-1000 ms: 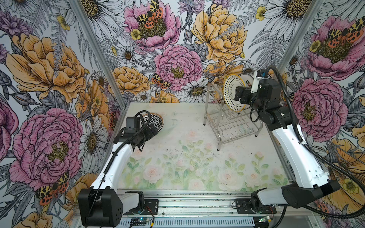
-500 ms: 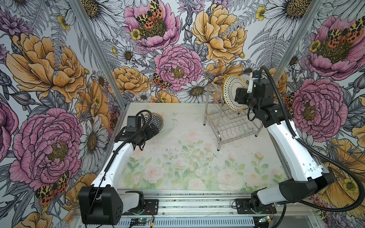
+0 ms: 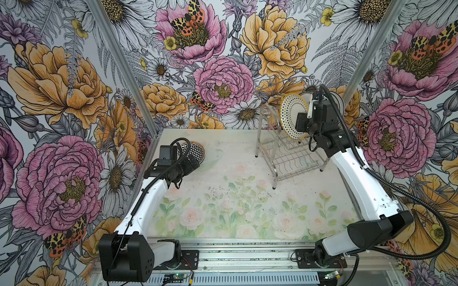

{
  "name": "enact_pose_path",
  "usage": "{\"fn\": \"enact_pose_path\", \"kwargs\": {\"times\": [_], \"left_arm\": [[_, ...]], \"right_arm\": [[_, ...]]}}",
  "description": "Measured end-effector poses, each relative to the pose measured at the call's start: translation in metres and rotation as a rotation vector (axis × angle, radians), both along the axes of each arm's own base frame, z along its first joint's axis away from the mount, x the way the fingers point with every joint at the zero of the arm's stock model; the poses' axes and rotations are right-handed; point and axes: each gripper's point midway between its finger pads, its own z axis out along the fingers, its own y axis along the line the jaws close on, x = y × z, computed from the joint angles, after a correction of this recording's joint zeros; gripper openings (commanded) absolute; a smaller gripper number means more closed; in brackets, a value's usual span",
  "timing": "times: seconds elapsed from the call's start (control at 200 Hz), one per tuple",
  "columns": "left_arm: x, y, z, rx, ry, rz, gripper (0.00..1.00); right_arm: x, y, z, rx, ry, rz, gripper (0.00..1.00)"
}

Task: Unload the plates from the dish rack
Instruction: 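Lower the right gripper over the yellow-rimmed dotted plate rim and close it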

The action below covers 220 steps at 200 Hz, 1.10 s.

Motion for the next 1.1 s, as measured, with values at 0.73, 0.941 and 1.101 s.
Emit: {"fn": "enact_pose_path", "kwargs": {"times": [0.73,0.941,1.101], "left_arm": [[0.002,0.0,-0.01,0.002,0.031,0.0,0.99],[0.002,0.0,-0.01,0.002,0.031,0.0,0.99],[0.002,0.0,-0.01,0.002,0.032,0.0,0.99]], "right_arm": [[0.002,-0.007,-0.025,-0.011,0.028,-0.016,0.28],[0.002,-0.007,-0.025,-0.017,0.025,-0.01,0.23],[0.002,-0.006,-0.026,-0.034,0.022,0.002,0.18]]}}
